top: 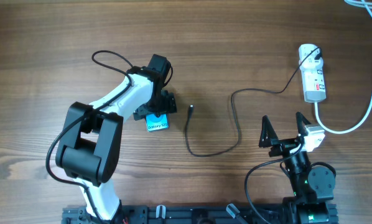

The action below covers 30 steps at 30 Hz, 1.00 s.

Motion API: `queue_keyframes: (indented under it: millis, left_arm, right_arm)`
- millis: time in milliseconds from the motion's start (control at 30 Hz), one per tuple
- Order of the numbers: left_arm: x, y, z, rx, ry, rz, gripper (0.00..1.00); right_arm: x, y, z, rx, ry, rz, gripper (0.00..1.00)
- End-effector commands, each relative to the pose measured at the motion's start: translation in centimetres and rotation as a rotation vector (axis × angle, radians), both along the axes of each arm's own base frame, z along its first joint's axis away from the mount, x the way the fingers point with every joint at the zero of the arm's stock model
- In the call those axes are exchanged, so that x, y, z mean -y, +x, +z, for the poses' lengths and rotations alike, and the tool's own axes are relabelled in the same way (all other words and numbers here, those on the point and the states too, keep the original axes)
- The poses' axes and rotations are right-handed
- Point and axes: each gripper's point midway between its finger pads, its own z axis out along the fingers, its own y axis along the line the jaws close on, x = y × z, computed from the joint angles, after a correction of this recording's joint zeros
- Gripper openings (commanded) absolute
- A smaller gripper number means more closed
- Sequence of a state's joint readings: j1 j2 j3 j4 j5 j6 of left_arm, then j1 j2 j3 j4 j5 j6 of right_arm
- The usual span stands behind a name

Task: Plug charger to phone and switch on socket
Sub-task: 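Lift the phone with the left gripper and tilt it upright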

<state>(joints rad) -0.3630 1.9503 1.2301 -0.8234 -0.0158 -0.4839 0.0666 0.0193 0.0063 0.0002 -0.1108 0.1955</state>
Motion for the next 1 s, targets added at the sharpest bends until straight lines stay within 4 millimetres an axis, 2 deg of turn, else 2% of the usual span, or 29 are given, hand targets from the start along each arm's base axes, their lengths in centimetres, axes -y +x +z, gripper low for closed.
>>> queue_keyframes:
  millis: [0, 267, 367, 500, 600, 833, 967]
  left_arm:
    - [-1.0, -1.5, -1.3, -0.048, 0.039, 0.004, 0.92]
    - [-1.1, -1.3, -1.4, -0.041, 0.036, 0.009, 0.88]
    - [-1.0, -1.2, -1.4, -0.038, 0.036, 0.008, 0.96]
    - [-2.0, -0.5, -1.3, -0.006, 0.084, 0.016, 1.00]
    - [-2.2, -0.1, -1.3, 0.009, 0.081, 0.022, 1.00]
    - [-1.9, -0.6, -1.4, -0.014, 0.069, 0.013, 0.93]
    - [-1.4, -0.8, -1.4, -0.026, 0.037, 0.012, 0.92]
  right_arm:
    - [0.3, 0.0, 0.3, 0.018, -0.011, -0.017, 1.00]
    - [0.3, 0.0, 0.3, 0.018, -0.010, -0.017, 1.00]
    - [0.3, 0.0, 0.3, 0.018, -0.011, -0.017, 1.00]
    - [0.3, 0.0, 0.3, 0.018, -0.010, -0.017, 0.99]
    - [0.3, 0.0, 0.3, 0.018, -0.010, -0.017, 1.00]
    - [0.3, 0.0, 0.3, 0.018, -0.010, -0.017, 1.00]
    - [0.3, 0.0, 0.3, 0.018, -0.011, -0.017, 1.00]
